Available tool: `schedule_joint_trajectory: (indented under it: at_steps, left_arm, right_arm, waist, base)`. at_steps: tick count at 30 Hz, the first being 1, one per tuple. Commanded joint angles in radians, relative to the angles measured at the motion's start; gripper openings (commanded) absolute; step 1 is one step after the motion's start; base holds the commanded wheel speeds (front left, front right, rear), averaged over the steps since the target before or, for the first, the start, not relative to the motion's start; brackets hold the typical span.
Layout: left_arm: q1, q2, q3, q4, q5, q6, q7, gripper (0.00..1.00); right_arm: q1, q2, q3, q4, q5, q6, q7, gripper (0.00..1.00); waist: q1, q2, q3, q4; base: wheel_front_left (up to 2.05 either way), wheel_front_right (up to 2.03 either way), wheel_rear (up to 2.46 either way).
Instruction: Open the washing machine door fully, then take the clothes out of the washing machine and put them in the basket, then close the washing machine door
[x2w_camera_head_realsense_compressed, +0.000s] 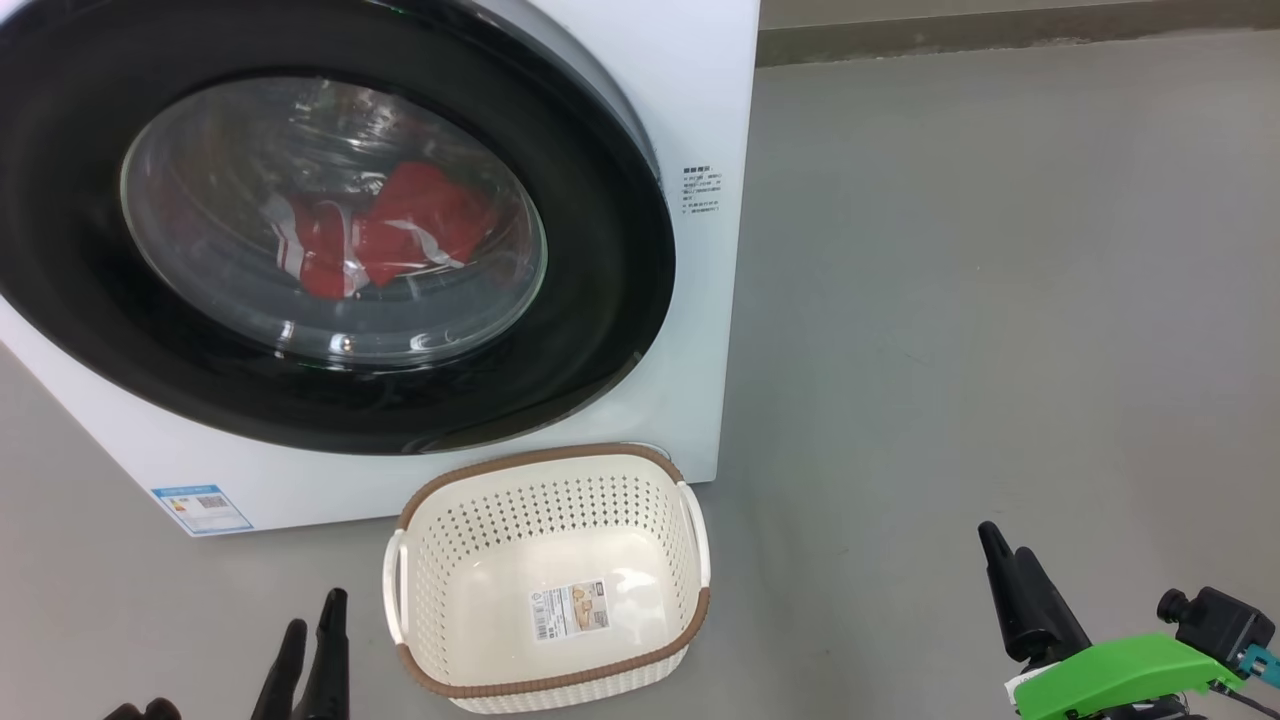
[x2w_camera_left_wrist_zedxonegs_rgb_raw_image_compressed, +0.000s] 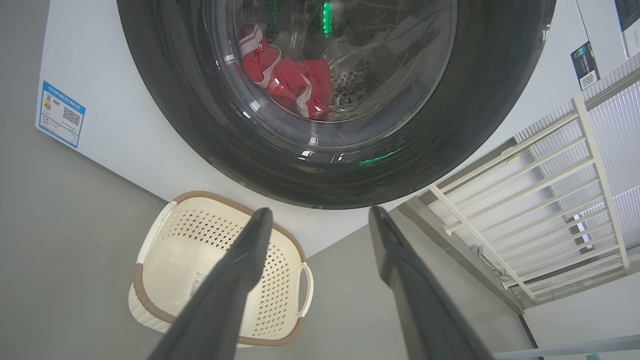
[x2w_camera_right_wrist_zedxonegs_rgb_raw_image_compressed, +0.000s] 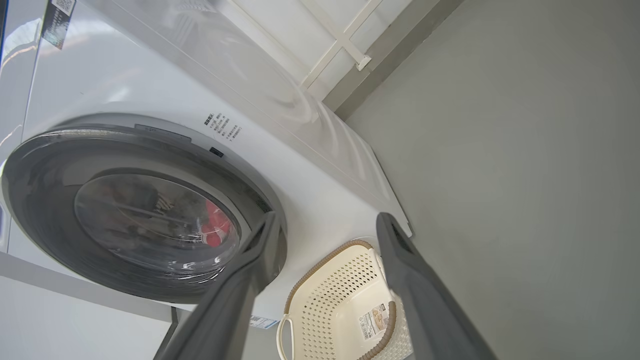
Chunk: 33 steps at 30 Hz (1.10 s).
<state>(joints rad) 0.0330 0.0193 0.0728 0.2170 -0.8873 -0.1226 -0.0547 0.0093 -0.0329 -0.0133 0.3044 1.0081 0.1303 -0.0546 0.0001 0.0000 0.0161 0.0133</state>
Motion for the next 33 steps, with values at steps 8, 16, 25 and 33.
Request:
schedule_joint_trajectory:
  at_steps: [8, 16, 25, 33]
  left_arm:
    - [-0.004, 0.019, 0.023, -0.044, 0.119, -0.001, -0.035, 1.0]
    - [0.0, 0.021, 0.027, -0.06, 0.214, -0.003, -0.059, 1.0]
    - [0.002, 0.022, 0.031, -0.071, 0.304, -0.004, -0.082, 1.0]
    - [0.006, 0.024, 0.032, -0.079, 0.391, -0.006, -0.106, 1.0]
  right_arm:
    - [-0.02, -0.016, 0.031, -0.045, -0.115, 0.0, -0.037, 1.0]
    - [-0.017, -0.018, 0.04, -0.058, -0.194, 0.0, -0.06, 1.0]
    - [-0.013, -0.019, 0.034, -0.069, -0.271, 0.0, -0.084, 1.0]
    - [-0.003, -0.019, 0.02, -0.083, -0.346, 0.0, -0.107, 1.0]
  waist:
    - [-0.0001, 0.0, 0.004, 0.002]
    - [-0.0001, 0.0, 0.009, 0.005]
    - [-0.0001, 0.0, 0.016, 0.008]
    - [-0.0001, 0.0, 0.019, 0.005]
  base:
    - [0.0, 0.0, 0.0]
    - [0.0, 0.0, 0.0]
    - [0.0, 0.0, 0.0]
    - [0.0, 0.0, 0.0]
